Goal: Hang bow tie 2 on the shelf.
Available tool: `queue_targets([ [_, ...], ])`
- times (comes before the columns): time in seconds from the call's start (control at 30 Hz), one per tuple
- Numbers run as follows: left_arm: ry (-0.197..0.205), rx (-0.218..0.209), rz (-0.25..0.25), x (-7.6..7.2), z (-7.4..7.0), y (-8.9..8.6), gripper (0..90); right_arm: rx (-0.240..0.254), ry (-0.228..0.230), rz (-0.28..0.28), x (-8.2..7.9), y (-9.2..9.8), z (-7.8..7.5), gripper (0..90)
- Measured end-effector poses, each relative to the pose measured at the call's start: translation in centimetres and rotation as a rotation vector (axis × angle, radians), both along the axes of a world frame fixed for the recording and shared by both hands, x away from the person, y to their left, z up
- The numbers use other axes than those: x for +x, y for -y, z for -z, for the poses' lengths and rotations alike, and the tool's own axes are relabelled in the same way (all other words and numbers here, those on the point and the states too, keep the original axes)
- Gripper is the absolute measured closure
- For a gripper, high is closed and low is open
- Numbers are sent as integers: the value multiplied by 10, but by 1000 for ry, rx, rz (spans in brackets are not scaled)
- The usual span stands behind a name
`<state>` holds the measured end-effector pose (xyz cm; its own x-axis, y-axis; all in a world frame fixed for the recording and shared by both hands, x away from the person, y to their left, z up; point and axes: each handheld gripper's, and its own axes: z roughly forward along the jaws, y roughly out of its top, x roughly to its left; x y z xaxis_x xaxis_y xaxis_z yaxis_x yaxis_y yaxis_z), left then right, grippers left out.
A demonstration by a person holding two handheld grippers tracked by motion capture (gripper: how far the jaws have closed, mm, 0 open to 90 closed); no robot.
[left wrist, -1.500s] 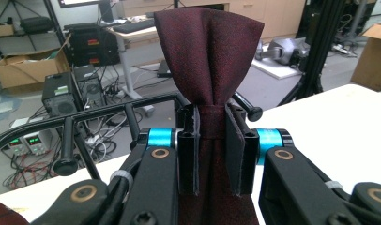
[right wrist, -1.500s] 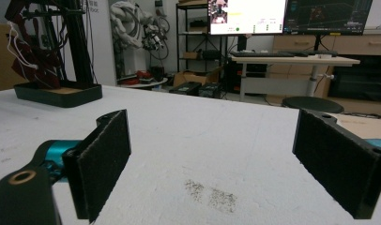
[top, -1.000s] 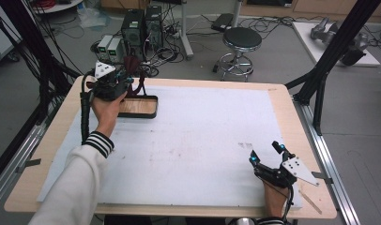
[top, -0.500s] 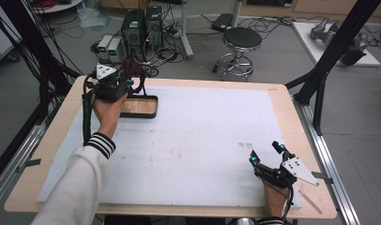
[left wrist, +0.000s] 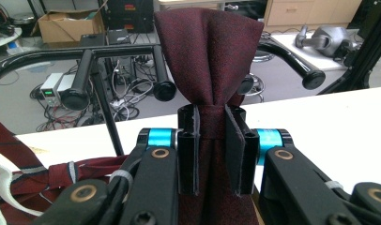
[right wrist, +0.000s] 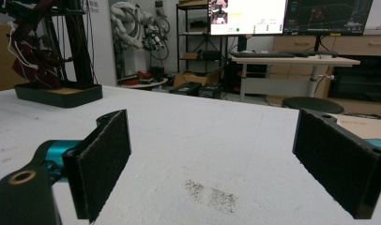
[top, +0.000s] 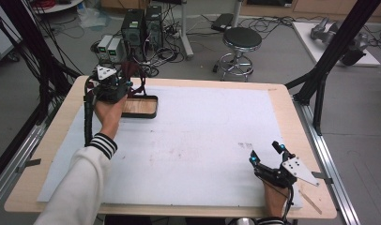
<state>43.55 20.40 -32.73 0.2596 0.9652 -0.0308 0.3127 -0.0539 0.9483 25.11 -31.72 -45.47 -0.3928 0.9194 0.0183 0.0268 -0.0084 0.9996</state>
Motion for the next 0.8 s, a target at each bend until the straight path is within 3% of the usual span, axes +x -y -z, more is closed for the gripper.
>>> queue_targets([
  [0.43,-24,-4,16,2,2,0,745,0,1,0,0,0,0,109],
  [0.53,-49,-4,20,2,4,0,665,0,2,1,0,0,0,109],
  [0.63,-75,-12,60,4,6,0,520,0,2,1,0,0,0,109],
  [0.8,-72,-15,108,4,7,0,372,0,3,1,0,0,0,109],
])
